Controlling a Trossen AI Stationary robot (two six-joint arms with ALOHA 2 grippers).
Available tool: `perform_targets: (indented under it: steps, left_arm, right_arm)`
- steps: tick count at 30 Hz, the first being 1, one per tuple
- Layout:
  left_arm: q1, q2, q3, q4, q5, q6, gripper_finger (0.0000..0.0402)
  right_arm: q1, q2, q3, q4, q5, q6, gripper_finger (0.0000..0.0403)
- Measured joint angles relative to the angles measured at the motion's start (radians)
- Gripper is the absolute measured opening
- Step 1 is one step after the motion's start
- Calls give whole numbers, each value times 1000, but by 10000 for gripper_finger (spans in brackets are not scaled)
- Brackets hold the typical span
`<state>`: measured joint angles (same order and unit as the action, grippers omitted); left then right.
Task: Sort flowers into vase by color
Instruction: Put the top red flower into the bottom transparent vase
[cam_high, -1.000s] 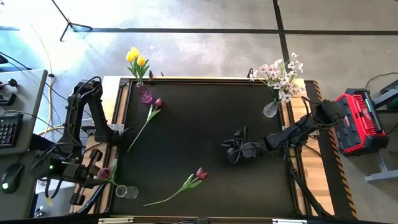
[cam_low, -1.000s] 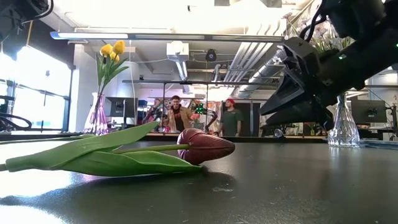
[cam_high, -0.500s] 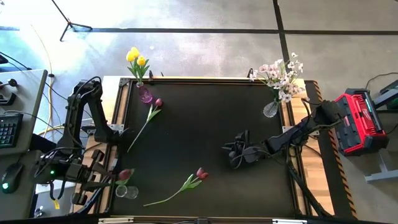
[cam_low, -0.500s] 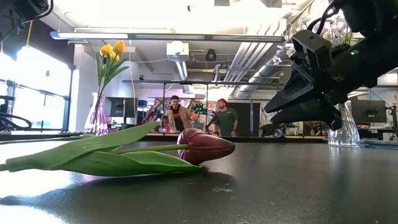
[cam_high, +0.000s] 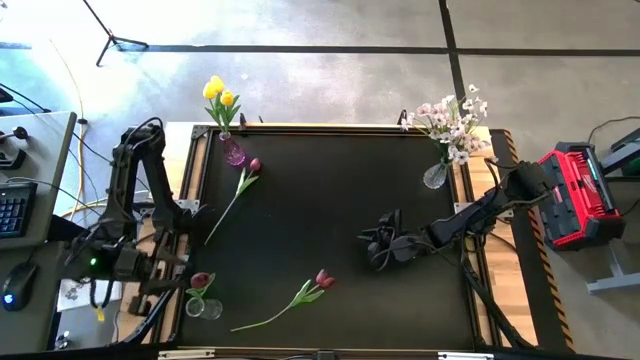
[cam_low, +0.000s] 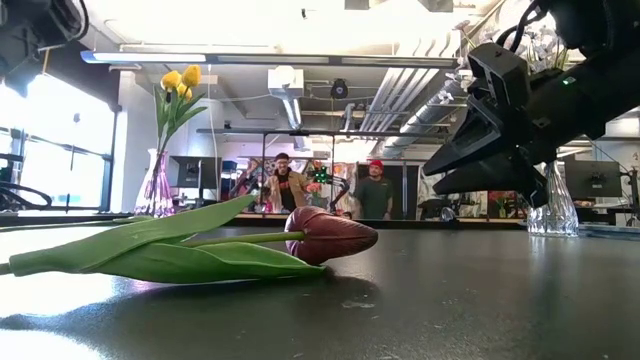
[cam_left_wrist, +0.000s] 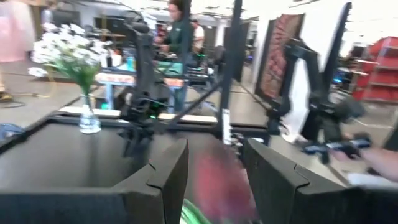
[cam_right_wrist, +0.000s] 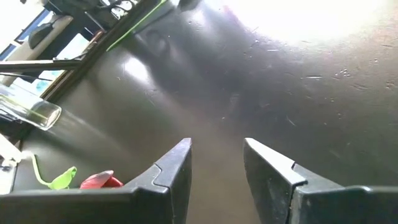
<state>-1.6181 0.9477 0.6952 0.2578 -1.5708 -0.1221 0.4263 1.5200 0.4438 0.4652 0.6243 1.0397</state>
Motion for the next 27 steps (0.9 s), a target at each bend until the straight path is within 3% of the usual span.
perform_targets:
  steps: [8,12,21,27]
  left_arm:
    - [129,-144,0,-10,-1,160,145]
    - [187,-219,0,-89,9,170,145]
    - [387,-326,0,-516,257,-148,145]
    - [576,-275,0,-611,408,-235,145]
  right_arm:
    - [0,0,0,10,15,0,133]
    - [0,0,0,10,15,-5,133]
    - [0,0,0,10,15,-8,133]
    - [0,0,0,10,15,-8,133]
